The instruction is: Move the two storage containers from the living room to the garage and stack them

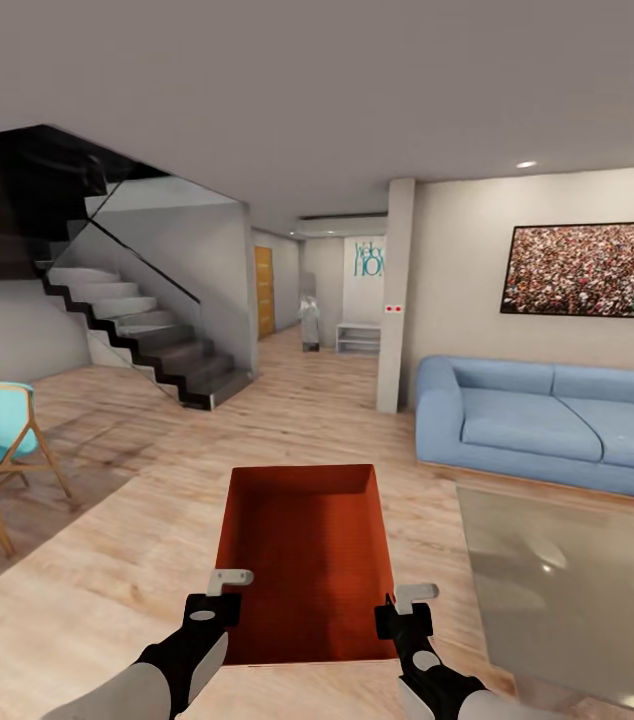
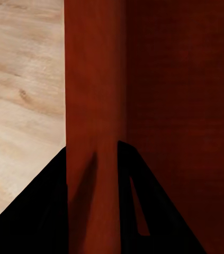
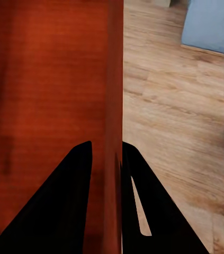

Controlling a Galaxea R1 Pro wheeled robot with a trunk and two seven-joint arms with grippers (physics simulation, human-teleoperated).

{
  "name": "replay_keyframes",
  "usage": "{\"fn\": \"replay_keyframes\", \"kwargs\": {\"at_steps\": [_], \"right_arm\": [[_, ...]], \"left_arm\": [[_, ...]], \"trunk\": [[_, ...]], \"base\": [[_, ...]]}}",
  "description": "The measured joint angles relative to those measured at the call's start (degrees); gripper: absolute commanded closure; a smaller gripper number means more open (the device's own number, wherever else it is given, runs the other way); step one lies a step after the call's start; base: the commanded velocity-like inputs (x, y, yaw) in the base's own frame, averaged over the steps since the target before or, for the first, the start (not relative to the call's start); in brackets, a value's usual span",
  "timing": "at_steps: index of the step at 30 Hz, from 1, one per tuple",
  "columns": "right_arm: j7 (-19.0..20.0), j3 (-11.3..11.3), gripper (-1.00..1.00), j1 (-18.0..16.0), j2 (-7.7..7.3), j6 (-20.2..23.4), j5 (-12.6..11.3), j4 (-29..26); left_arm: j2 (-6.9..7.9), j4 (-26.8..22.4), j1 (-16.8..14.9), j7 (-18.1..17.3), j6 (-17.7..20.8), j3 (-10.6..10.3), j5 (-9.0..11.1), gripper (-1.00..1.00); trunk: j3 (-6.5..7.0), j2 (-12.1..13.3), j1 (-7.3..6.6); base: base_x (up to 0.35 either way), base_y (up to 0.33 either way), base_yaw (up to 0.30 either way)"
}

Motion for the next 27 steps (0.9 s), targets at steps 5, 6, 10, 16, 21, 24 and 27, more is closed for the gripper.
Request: {"fn": "replay_keyframes", "kwargs": {"at_steps": [5,6,10,16,21,24,27], "right_arm": [[-0.01,-0.06,1.00,0.00,0.01,0.00,0.07,0.00],[0.03,-0.08,1.00,0.00,-0.03,-0.01,0.07,-0.01],[0.10,-0.11,1.00,0.00,-0.06,-0.01,0.05,0.00],[0.13,-0.16,1.00,0.00,-0.06,-0.01,0.09,0.01],[0.18,-0.17,1.00,0.00,-0.08,0.06,0.11,0.01],[0.18,-0.17,1.00,0.00,-0.08,0.04,0.11,0.01],[0.18,-0.18,1.00,0.00,-0.08,0.02,0.11,0.01]], "left_arm": [[0.00,-0.01,0.00,-0.01,0.01,0.01,-0.01,1.00],[-0.04,-0.03,0.00,0.06,0.02,0.01,-0.02,1.00],[-0.07,-0.02,0.00,0.12,0.03,0.01,-0.03,1.00],[-0.07,-0.02,0.00,0.10,0.03,0.07,-0.09,1.00],[-0.09,0.07,0.00,0.15,0.03,-0.01,0.02,1.00],[-0.09,0.05,0.00,0.15,0.03,-0.03,0.03,1.00],[-0.09,0.03,0.00,0.15,0.03,-0.02,0.01,1.00]], "trunk": [[0.00,0.00,0.00],[0.00,0.00,0.00],[0.00,0.00,0.00],[0.00,0.00,0.00],[0.00,0.00,0.00],[0.00,0.00,0.00],[0.00,0.00,0.00]], "base": [[0.320,0.000,0.000],[0.321,0.000,0.000],[0.321,0.000,0.000],[0.321,0.000,0.000],[0.321,0.000,0.000],[0.321,0.000,0.000],[0.321,0.000,0.000]]}}
